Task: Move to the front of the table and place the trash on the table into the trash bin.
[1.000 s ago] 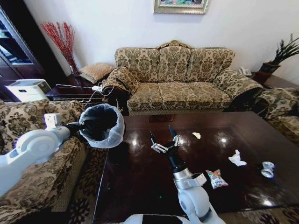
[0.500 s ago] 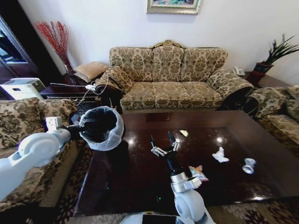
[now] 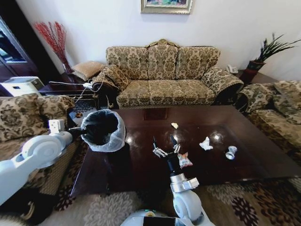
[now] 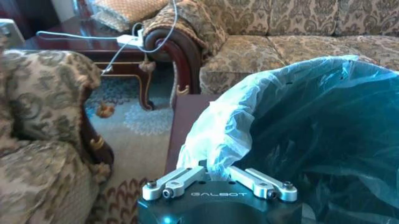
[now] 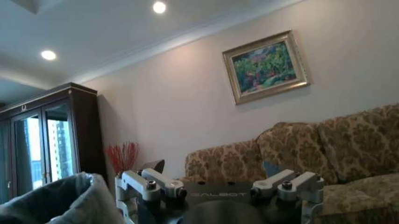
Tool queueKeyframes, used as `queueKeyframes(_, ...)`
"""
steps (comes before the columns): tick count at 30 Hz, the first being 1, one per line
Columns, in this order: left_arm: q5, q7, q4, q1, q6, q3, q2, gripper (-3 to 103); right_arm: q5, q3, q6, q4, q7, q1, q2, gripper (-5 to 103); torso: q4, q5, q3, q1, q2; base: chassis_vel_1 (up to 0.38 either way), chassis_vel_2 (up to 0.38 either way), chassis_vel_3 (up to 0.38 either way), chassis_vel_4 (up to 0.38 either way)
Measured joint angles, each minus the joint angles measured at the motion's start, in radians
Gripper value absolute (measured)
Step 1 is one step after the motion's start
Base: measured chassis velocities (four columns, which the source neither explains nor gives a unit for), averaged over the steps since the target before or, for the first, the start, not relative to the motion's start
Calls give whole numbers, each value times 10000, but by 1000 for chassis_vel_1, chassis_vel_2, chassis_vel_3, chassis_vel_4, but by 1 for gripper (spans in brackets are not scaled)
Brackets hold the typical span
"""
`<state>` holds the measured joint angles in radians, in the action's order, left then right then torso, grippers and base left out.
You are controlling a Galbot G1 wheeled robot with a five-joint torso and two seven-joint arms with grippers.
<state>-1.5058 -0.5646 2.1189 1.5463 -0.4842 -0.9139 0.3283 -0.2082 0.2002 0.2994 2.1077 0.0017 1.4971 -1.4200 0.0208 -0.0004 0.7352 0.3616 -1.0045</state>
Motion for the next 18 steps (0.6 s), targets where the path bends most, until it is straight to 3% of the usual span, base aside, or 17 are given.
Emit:
queueKeyframes(5,18,13,-50,-18,0,31,6,0,-155,68,-58,-32,36,-100,54,100,-3,4,5,8,2,155,-232,-132,251)
queueKeyframes(11,19,35,-67,-29,5,32,8,0,76,46,-146,-221,430,-13,-90,100,-4,12,2,2,0,6,-230,-25,184)
queueKeyframes(13,15,49,-80,-30,5,6,-1,0,179,188,-1142,-256,1443,74,-101,100,-4,9,3,4,1,-15,-102,21,111)
queueKeyframes(14,15,49,-80,-30,5,6,-1,0,179,188,-1142,-256,1443,74,-101,100,-4,9,3,4,1,-19,-68,18,111)
queueKeyframes(16,12,71,-74,-55,16,-27,-8,0,-127,513,-2246,-468,2186,-47,-95,100,-8,5,5,9,2,0,0,0,0)
queueKeyframes(18,12,78,-54,-61,28,-29,13,0,-200,690,-2595,-744,2387,-244,-110,100,-9,4,6,13,3,0,0,0,0)
